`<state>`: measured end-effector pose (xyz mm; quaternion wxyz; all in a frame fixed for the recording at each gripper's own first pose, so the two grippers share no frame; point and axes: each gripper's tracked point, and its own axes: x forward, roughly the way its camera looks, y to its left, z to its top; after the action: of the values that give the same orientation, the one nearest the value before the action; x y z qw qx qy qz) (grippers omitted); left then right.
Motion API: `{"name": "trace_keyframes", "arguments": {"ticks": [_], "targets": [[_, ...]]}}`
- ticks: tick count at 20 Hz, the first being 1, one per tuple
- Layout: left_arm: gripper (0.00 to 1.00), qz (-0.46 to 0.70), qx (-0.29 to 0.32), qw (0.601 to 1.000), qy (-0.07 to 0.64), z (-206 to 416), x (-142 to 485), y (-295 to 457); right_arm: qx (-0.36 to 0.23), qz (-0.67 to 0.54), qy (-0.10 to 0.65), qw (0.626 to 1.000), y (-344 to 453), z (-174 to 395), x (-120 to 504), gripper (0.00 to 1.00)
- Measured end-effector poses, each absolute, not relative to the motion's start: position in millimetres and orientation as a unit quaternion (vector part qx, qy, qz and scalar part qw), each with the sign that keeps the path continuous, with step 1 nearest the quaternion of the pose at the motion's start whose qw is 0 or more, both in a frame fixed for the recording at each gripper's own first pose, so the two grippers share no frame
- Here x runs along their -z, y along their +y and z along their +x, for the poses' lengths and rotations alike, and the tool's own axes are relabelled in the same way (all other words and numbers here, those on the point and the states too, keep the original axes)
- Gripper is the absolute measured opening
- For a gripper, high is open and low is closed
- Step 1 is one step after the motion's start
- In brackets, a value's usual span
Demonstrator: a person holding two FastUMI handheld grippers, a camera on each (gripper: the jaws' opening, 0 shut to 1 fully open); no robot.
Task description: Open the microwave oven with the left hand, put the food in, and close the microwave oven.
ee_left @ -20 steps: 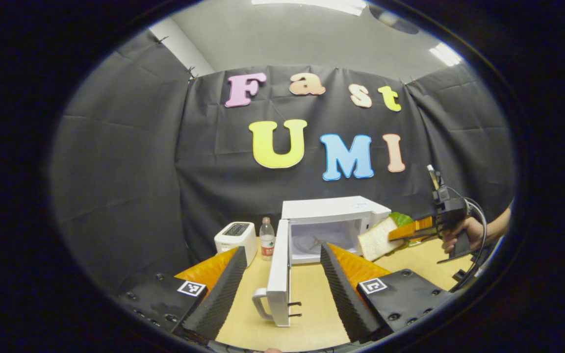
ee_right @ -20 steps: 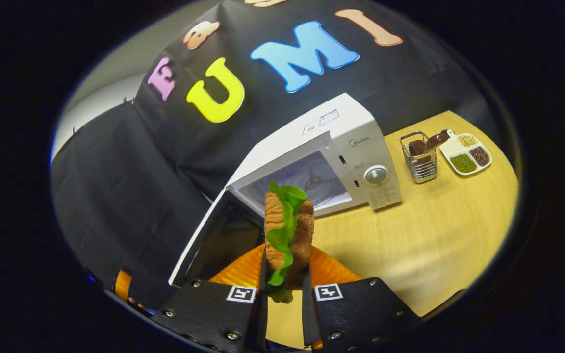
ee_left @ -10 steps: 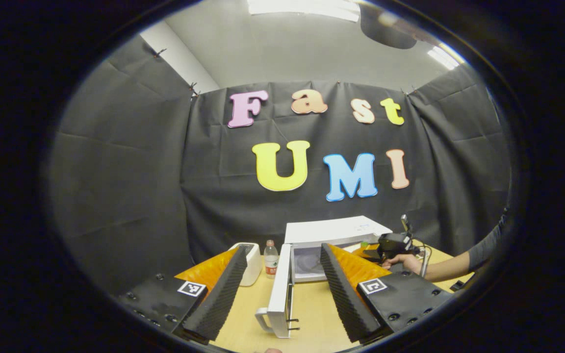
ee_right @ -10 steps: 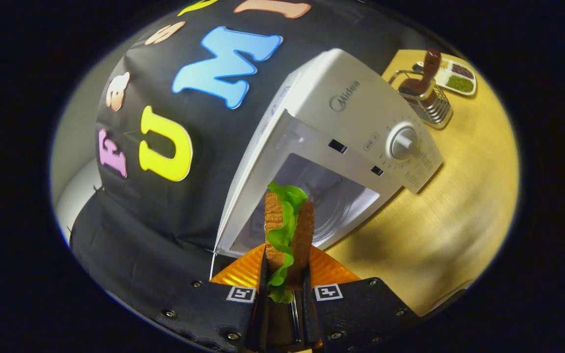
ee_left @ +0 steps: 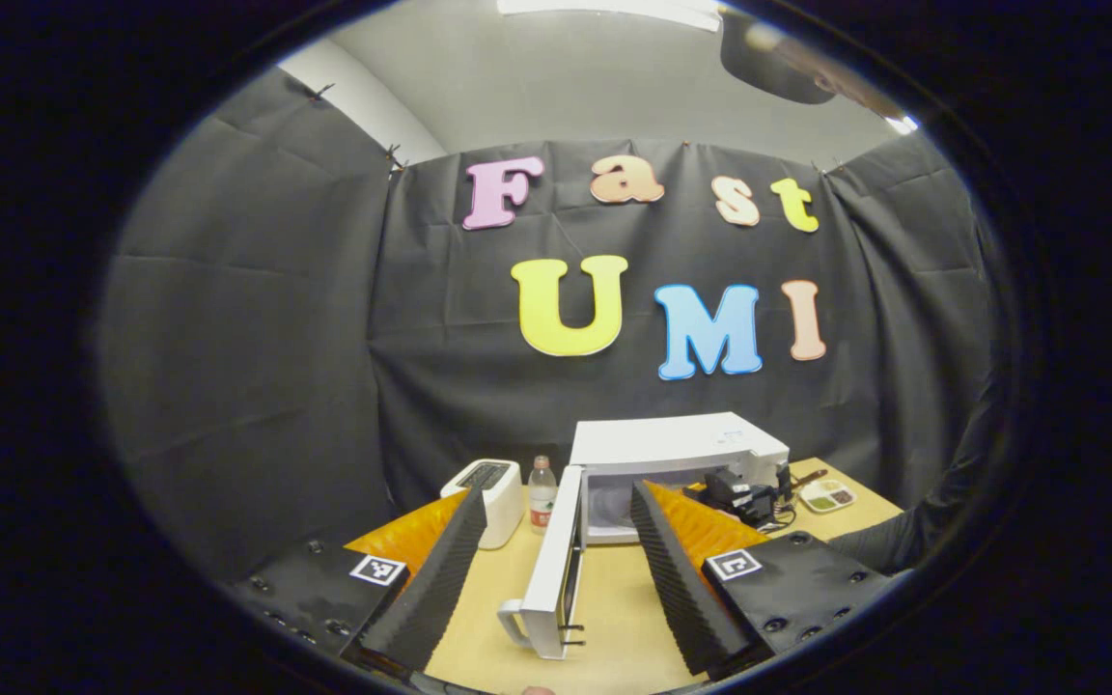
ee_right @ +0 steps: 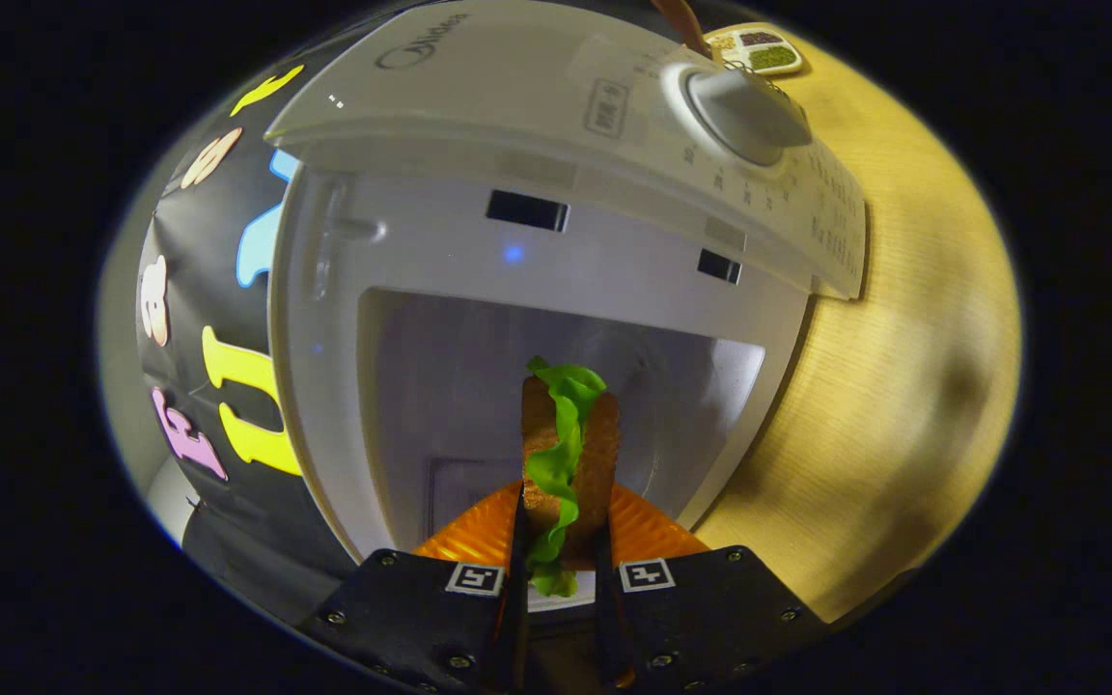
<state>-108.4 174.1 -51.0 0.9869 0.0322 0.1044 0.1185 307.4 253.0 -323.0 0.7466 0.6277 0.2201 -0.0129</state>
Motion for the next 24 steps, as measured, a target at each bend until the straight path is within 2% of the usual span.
{"name": "trace_keyframes", "arguments": {"ticks": [4, 7, 9, 11, 12, 13, 15, 24], "targets": [[0.97, 0.030, -0.124, 0.986, 0.110, -111, 51, 179, 0.031, 0.620, 0.218, 0.753, 266, 328, 333, 0.29], [0.98, 0.026, -0.125, 0.986, 0.112, -111, 53, 181, 0.071, 0.608, 0.207, 0.763, 259, 334, 341, 0.29], [0.98, 0.026, -0.126, 0.986, 0.109, -112, 53, 182, 0.073, 0.611, 0.201, 0.762, 260, 333, 339, 0.37], [0.97, 0.022, -0.123, 0.986, 0.108, -114, 52, 180, 0.092, 0.606, 0.222, 0.759, 260, 329, 350, 0.41], [0.97, 0.022, -0.122, 0.986, 0.108, -115, 53, 180, 0.096, 0.602, 0.237, 0.757, 257, 321, 355, 0.56], [0.97, 0.021, -0.121, 0.987, 0.106, -116, 52, 180, 0.090, 0.602, 0.241, 0.756, 256, 313, 352, 0.65], [0.97, 0.015, -0.116, 0.988, 0.102, -114, 53, 177, 0.080, 0.579, 0.250, 0.772, 256, 297, 340, 0.98], [0.97, 0.015, -0.094, 0.991, 0.088, -107, 54, 173, -0.025, 0.449, 0.250, 0.858, 227, 222, 276, 0.98]]}}
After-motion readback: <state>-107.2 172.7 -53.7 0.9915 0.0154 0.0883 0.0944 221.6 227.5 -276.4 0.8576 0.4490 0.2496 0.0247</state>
